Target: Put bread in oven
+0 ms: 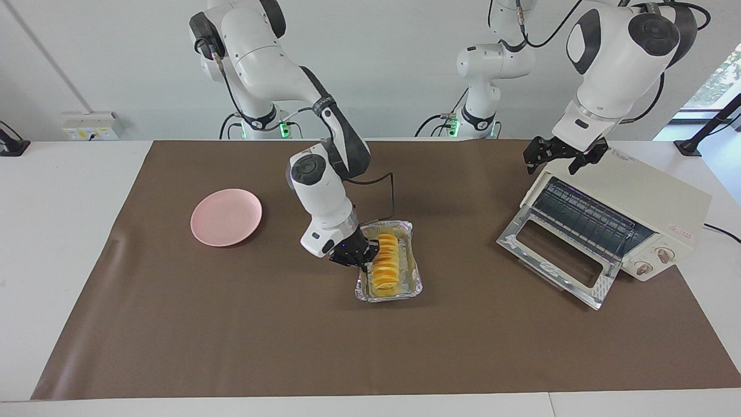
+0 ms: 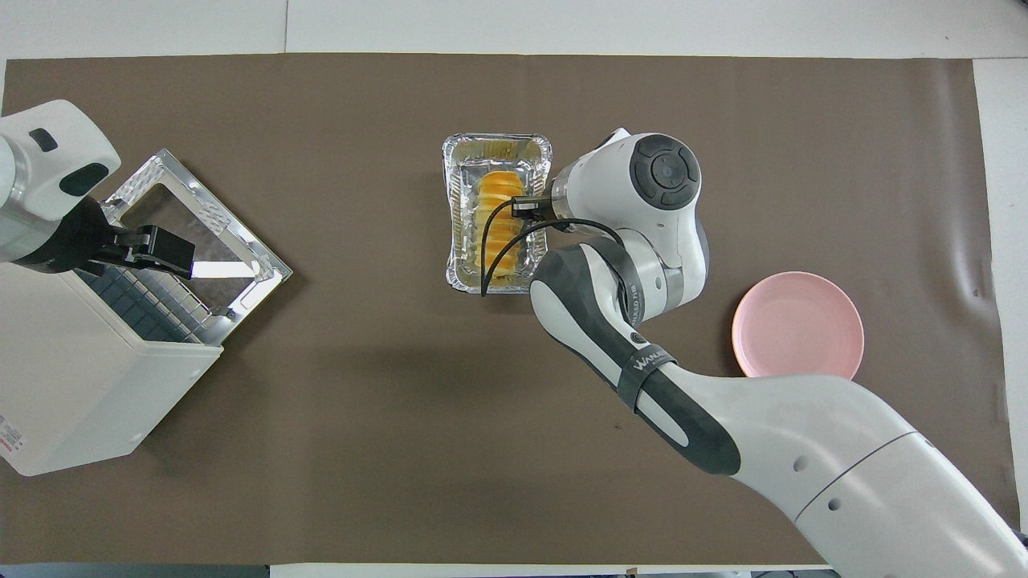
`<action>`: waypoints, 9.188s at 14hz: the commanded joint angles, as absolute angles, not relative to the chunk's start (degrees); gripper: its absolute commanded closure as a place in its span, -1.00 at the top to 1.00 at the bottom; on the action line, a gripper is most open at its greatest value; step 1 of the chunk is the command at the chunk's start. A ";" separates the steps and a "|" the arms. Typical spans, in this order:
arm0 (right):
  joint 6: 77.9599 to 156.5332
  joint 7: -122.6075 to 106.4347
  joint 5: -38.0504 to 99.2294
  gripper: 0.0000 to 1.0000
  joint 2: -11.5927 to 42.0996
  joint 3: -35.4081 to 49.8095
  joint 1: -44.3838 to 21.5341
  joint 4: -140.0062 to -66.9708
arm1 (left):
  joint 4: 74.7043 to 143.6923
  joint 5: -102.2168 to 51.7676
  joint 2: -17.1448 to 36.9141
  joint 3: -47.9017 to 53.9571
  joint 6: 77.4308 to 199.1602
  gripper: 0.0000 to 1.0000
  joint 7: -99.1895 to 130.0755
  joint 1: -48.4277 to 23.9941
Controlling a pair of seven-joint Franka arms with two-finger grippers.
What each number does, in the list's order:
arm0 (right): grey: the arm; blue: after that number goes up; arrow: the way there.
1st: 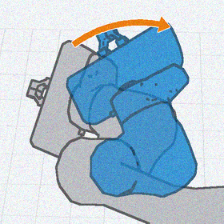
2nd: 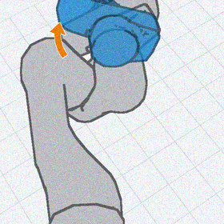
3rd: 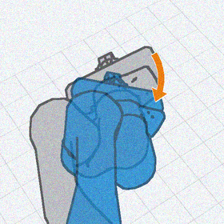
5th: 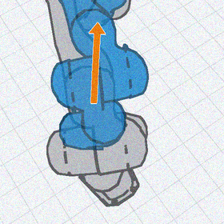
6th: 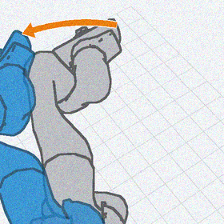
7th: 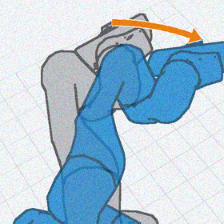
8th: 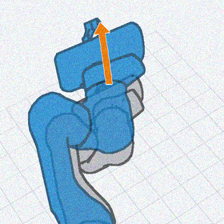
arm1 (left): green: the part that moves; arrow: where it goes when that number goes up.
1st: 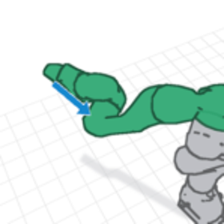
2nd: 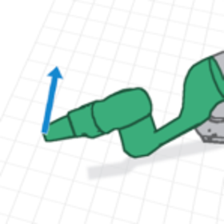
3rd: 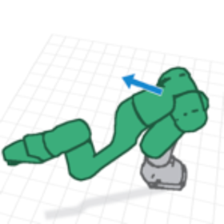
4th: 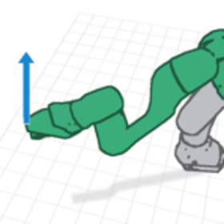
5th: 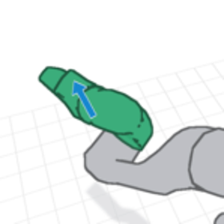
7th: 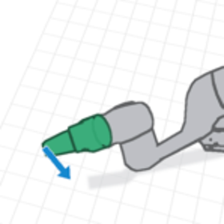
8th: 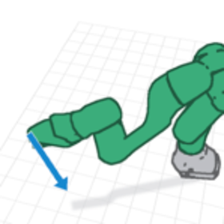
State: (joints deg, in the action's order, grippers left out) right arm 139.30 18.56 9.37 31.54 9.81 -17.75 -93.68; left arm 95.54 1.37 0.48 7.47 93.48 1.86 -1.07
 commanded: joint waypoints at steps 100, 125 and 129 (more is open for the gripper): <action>88.07 0.53 -0.62 1.00 -2.90 8.79 12.74 -95.80 | 82.44 -5.89 29.45 -27.42 96.68 -1.00 53.53 -26.90; 88.07 0.53 -0.62 1.00 -2.90 8.79 12.74 -95.80 | 94.04 -6.15 18.64 -27.42 95.09 -1.00 50.71 -26.19; 88.07 0.53 -0.62 1.00 -2.90 8.79 12.74 -95.80 | 96.15 -5.71 17.75 -27.51 95.98 -1.00 50.36 -26.19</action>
State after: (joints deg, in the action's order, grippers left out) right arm 88.97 0.10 -1.28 -2.53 8.46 12.25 -95.84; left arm 93.37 -5.99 20.02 -27.38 94.86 50.29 -25.93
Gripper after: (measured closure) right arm 0.000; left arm 0.943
